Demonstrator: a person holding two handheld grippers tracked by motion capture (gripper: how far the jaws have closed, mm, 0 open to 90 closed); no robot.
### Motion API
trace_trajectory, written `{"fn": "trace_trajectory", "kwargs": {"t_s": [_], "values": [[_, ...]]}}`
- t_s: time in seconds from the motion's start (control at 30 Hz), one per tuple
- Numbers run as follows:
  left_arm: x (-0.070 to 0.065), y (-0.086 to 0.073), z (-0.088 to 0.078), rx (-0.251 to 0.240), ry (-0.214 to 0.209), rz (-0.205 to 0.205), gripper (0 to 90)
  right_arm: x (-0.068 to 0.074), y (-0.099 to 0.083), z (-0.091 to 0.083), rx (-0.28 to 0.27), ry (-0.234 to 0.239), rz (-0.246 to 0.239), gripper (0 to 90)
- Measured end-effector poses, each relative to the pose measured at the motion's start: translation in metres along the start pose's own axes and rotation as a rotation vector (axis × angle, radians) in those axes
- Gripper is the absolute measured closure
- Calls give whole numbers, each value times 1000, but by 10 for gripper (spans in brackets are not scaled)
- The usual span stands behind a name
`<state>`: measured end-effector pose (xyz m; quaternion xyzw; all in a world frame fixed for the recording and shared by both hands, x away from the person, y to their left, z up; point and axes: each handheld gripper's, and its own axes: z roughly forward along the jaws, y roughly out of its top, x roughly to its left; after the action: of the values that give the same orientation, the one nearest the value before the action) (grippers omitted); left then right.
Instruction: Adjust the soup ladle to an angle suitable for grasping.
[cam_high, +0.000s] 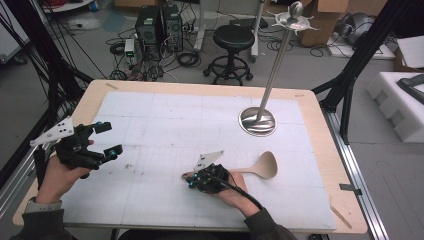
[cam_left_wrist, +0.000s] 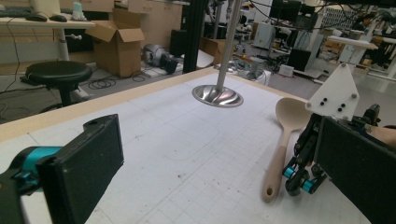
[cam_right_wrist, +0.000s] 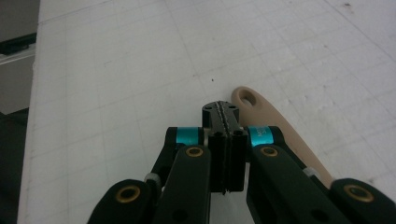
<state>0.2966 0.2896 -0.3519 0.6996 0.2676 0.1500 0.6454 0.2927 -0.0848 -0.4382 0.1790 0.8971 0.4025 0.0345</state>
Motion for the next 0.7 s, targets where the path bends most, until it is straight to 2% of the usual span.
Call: {"fn": "trace_trajectory", "kwargs": {"t_s": [0.13, 0.2, 0.3, 0.47, 0.53, 0.67, 0.7], "values": [[0, 0, 0, -1, -1, -2, 18, 0, 2, 10, 31, -13, -19, 900], [0, 0, 0, 1, -3, 0, 18, 0, 3, 12, 20, -18, -25, 900], [0, 0, 1, 5, -3, 1, 18, 0, 6, 14, 11, -57, -38, 900], [-1, -1, 2, 7, -3, 1, 18, -3, 7, 16, 8, -73, -55, 900], [-1, -1, 2, 9, -5, 2, 18, -3, 8, 18, 12, -101, -67, 900], [-1, -1, 1, 8, -4, 0, 18, -11, 8, 18, -1, -109, -47, 900], [-1, -1, 1, 9, -4, 3, 18, -13, 8, 19, -6, -118, -55, 900]]}}
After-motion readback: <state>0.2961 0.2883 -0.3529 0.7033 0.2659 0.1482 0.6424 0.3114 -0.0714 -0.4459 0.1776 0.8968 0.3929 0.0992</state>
